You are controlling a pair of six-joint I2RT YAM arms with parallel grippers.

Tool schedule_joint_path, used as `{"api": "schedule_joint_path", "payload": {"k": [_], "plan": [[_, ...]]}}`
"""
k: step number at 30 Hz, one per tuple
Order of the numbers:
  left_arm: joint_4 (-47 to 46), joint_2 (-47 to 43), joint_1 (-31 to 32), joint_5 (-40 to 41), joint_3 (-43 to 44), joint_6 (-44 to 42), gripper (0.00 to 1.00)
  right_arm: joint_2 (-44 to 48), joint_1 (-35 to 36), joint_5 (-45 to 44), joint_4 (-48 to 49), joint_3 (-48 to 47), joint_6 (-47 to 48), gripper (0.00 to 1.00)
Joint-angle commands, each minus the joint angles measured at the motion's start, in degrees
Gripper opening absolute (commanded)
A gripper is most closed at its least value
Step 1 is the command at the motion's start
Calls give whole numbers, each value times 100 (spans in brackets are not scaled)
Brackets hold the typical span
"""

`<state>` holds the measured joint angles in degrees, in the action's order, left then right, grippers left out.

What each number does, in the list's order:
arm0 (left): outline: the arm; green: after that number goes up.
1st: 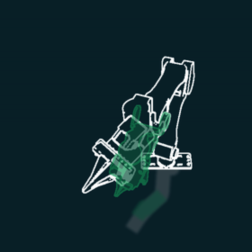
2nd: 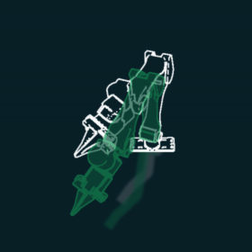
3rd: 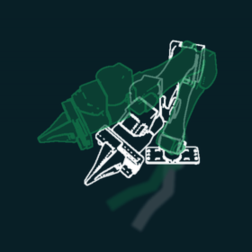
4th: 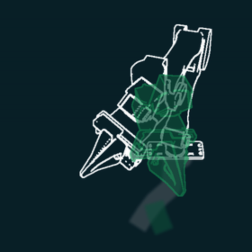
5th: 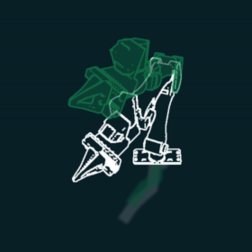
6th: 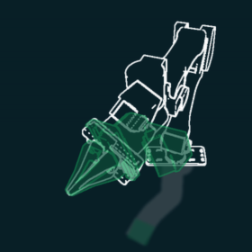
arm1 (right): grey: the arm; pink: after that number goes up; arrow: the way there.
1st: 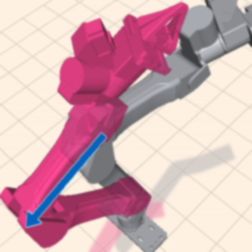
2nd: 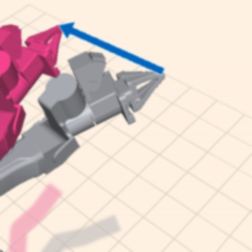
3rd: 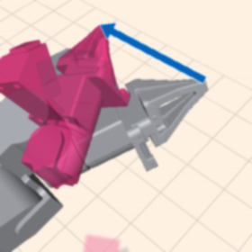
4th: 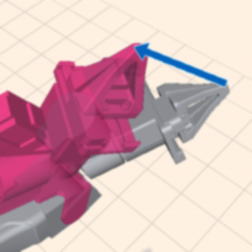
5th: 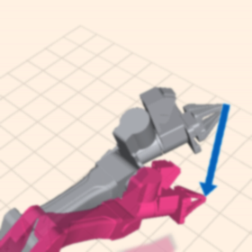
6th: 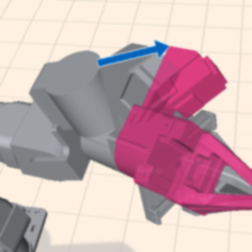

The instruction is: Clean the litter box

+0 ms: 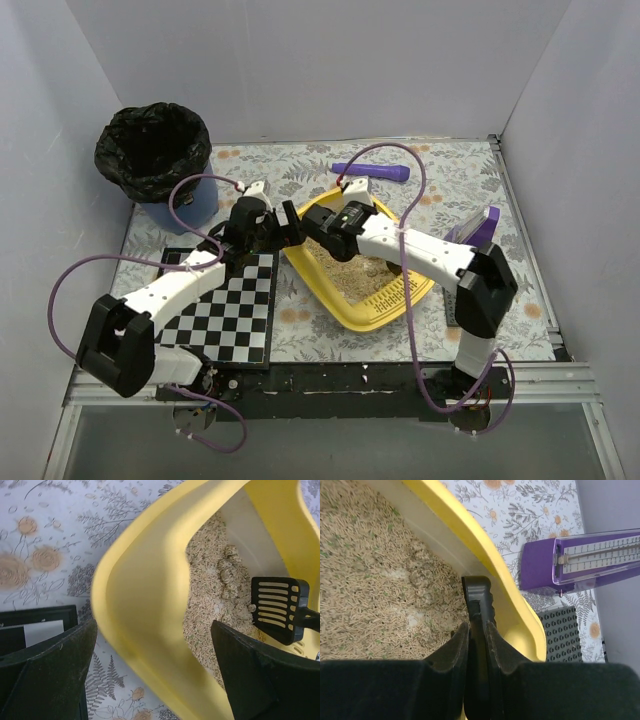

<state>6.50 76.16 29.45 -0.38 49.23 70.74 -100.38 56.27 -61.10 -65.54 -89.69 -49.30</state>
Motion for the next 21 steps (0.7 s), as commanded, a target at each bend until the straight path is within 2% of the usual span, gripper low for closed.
{"api": "schedule_joint_path", "payload": {"k": [1,4,7,8,9,11,17,21], "plan": [[27,-645,8,363,-396,643,98,-403,-37,-658,-847,-461,-485,1],[9,-830,17,372,-511,651,98,-343,-20,-256,150,-480,443,1],[0,-883,17,328,-537,678,98,139,-20,833,2152,160,1727,1],[0,-892,17,320,-546,695,98,350,-20,1298,3021,432,2000,1],[0,-910,17,302,-564,704,98,526,-20,1764,3499,670,2194,1],[0,-945,17,302,-625,722,98,826,-28,2093,4117,908,2337,1],[0,-1007,25,205,-669,731,98,1397,-20,1304,3628,883,1934,1],[18,-980,17,188,-634,687,98,2073,-20,1118,3418,1418,1687,1]]}}
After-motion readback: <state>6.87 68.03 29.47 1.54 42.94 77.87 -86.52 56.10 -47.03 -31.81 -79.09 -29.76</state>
